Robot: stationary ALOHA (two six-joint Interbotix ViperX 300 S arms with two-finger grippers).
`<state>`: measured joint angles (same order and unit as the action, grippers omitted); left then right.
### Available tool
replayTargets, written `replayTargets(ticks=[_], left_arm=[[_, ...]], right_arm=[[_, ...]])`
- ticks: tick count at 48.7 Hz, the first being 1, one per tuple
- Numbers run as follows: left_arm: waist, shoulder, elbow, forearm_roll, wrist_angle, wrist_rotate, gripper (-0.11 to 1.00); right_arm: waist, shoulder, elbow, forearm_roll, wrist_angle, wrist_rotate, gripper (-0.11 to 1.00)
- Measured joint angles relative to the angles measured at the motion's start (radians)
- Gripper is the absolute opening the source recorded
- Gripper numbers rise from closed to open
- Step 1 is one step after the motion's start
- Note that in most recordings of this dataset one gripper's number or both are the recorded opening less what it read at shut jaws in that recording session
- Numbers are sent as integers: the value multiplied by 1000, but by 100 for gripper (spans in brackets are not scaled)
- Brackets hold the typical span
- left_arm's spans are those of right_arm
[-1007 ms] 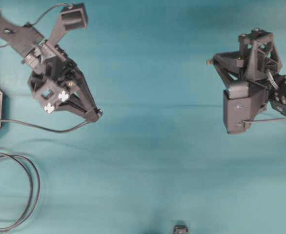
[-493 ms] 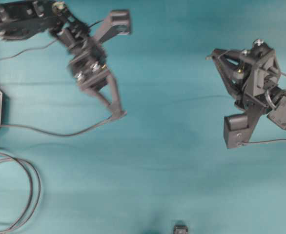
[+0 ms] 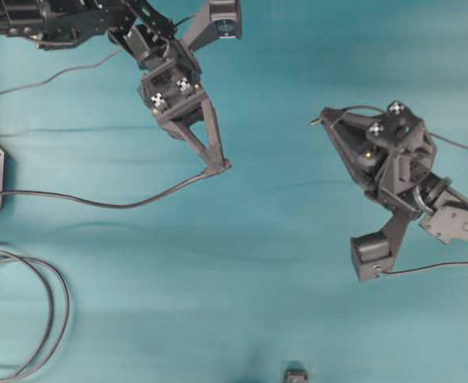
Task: Insert the USB using both arms.
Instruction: 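Lift both connectors and rotate them to face each other midair, then move right gripper's plug toward the left gripper's socket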
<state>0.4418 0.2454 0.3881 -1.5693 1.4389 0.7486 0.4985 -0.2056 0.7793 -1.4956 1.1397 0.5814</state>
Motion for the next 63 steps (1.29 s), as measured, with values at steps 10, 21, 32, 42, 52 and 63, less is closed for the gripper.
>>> replayTargets(ticks=[10, 21, 32, 42, 52, 63], left_arm=[[-2, 29, -18, 0, -6, 0, 22], [-2, 71, -74, 0, -5, -2, 22], [-2, 95, -103, 0, -32, -12, 22], [-5, 95, -109, 0, -49, -17, 22], [-12, 97, -118, 0, -51, -20, 22], [-17, 98, -121, 0, -51, -20, 22]], right_arm=[[0, 15, -20, -44, 2, 2, 18], [0, 43, -40, -67, -15, 0, 18], [0, 63, -44, -69, -37, -2, 18], [-5, 63, -49, -69, -43, -5, 18], [-14, 81, -52, -69, -55, -8, 18], [-26, 118, -81, -84, -69, -9, 18]])
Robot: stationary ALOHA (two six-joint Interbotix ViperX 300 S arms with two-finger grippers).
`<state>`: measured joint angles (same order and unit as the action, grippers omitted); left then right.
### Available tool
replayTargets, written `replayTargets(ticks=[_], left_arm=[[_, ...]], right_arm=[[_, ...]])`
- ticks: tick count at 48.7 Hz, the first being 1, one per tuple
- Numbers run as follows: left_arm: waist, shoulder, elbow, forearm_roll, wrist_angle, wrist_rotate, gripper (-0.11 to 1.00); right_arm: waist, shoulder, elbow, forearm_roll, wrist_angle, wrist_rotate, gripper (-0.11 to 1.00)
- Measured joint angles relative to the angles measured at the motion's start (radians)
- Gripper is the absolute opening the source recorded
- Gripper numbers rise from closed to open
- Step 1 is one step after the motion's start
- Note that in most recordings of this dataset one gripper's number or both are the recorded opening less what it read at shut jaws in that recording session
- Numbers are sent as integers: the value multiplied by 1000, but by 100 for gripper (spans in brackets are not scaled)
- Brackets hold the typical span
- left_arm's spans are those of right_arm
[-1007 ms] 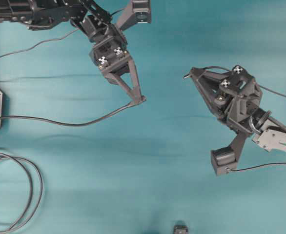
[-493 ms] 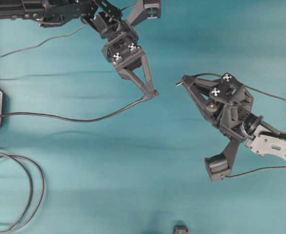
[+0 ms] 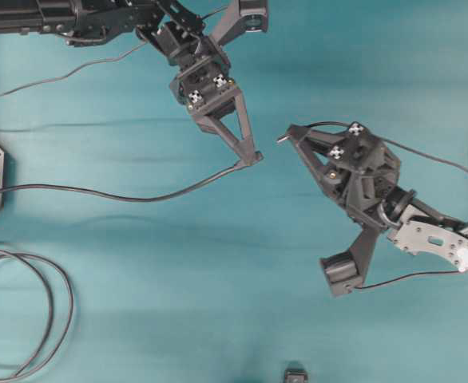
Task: Insert the USB using both arms.
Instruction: 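Move right gripper's plug toward the left gripper's socket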
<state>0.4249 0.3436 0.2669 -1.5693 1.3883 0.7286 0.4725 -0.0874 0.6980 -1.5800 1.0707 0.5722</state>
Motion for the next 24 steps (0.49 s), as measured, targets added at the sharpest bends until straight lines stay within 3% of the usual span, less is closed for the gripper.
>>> replayTargets(ticks=[24], left_arm=[[0, 2, 0, 0, -2, -5, 22]], right_arm=[[0, 38, -43, -6, -9, -3, 18]])
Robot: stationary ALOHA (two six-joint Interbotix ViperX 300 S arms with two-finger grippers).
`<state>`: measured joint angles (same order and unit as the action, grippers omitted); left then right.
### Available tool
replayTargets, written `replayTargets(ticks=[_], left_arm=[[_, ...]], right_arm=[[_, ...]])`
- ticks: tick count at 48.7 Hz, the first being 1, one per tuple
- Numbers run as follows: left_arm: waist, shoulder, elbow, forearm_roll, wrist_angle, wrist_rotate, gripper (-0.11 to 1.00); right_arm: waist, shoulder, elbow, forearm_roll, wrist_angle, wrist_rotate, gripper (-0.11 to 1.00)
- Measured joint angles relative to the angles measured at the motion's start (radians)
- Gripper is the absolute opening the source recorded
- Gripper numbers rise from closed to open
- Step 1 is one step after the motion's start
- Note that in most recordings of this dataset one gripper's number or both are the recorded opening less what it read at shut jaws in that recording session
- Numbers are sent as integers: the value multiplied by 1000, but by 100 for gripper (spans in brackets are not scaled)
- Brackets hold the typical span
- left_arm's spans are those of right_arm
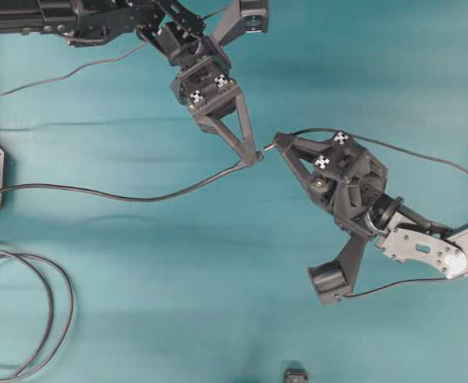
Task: Insert the USB using both arms.
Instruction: 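Move right gripper's plug toward the left gripper's socket, then push the male plug into the female socket with the right gripper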
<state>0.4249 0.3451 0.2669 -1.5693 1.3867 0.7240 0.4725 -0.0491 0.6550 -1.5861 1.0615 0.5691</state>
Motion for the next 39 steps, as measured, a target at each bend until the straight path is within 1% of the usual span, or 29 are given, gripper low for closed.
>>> replayTargets(ticks=[25, 39], left_arm=[[-2, 0, 2, 0, -28, 0, 22], [-5, 0, 0, 11, -41, 0, 22]], right_arm=[[0, 6, 0, 0, -3, 0, 18], [6, 6, 0, -2, -3, 0, 18]])
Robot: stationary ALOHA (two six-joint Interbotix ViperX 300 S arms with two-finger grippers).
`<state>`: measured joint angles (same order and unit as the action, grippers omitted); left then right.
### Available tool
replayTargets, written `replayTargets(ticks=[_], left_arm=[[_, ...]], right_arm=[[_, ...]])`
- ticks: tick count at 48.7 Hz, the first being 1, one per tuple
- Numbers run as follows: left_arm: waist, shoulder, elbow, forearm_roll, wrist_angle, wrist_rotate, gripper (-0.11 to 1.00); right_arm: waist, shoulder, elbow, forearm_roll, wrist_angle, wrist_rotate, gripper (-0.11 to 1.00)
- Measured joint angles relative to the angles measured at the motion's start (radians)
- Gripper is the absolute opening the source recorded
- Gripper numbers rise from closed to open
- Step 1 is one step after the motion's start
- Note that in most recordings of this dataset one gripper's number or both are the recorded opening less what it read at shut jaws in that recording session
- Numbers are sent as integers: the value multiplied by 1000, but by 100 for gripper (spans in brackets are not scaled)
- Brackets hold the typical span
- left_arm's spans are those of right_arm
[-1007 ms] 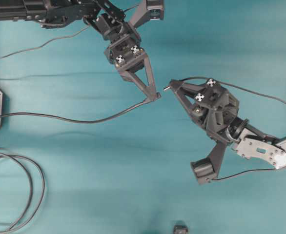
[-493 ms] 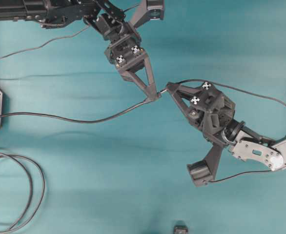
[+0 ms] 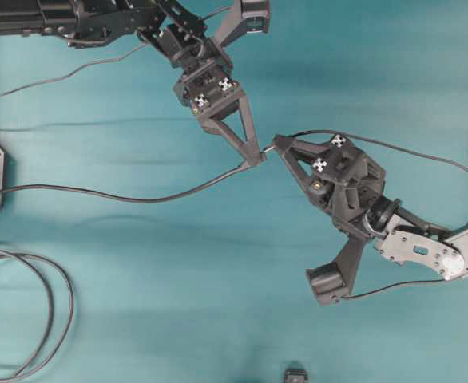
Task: Insert the USB using both arms.
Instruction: 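Push the male plug into the female socket with the right gripper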
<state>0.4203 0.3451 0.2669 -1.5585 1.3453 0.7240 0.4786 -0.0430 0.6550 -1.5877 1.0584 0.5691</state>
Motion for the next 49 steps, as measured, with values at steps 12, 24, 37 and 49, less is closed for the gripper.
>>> replayTargets(ticks=[12, 24, 37, 49], left_arm=[[0, 0, 0, 0, -2, -2, 22], [0, 0, 2, 0, -3, 0, 22], [0, 0, 2, 0, -2, -2, 22], [2, 0, 0, 2, 6, -2, 22]], right_arm=[[12, 0, 2, 2, 2, 2, 18], [15, 0, 2, 2, 2, 3, 18], [21, 0, 5, 5, 2, 3, 18], [25, 0, 5, 8, 2, 3, 18]])
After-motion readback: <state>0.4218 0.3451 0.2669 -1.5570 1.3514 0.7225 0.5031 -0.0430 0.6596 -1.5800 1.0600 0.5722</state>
